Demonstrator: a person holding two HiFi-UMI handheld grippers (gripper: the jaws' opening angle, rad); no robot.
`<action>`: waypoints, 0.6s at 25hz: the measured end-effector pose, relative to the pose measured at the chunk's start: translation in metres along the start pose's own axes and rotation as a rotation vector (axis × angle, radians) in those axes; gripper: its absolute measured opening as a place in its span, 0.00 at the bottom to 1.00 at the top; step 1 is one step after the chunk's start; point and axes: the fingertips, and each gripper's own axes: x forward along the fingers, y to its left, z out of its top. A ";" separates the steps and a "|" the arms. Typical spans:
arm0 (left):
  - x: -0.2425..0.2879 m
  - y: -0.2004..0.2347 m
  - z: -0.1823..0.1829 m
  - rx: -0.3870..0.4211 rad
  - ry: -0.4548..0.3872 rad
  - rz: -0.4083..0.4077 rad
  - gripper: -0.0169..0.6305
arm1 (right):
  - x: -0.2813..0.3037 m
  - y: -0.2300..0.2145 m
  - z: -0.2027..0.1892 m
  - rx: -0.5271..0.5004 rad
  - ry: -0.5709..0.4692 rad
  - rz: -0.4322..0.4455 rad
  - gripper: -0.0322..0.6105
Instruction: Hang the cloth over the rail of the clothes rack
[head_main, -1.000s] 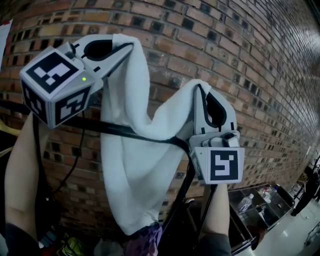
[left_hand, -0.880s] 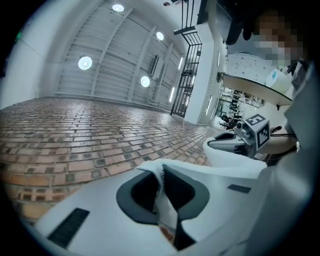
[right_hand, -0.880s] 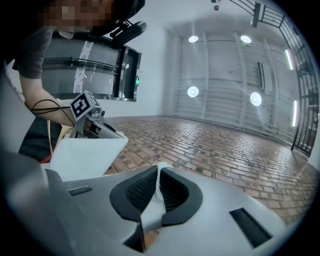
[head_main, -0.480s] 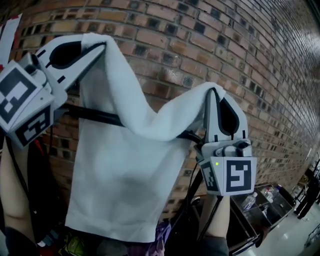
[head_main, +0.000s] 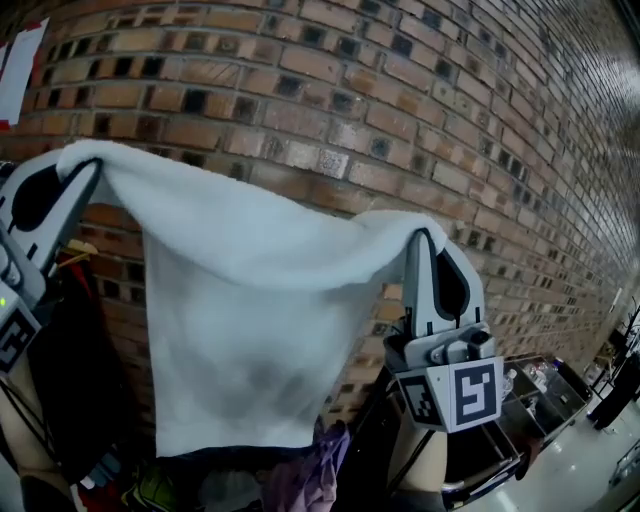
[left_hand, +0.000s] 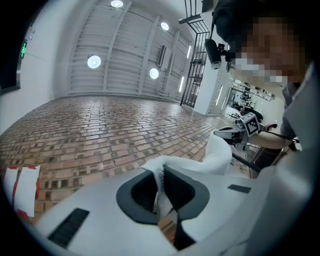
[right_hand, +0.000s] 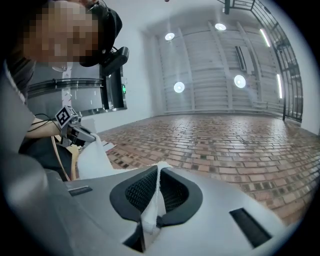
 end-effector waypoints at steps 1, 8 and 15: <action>-0.008 0.000 -0.006 -0.012 0.002 0.002 0.09 | -0.004 0.004 -0.004 0.021 0.008 0.006 0.08; -0.067 -0.006 -0.051 -0.104 0.031 0.028 0.09 | -0.025 0.041 -0.046 0.179 0.039 0.036 0.08; -0.084 -0.037 -0.112 -0.227 0.099 0.071 0.09 | -0.068 0.031 -0.108 0.263 0.142 -0.008 0.08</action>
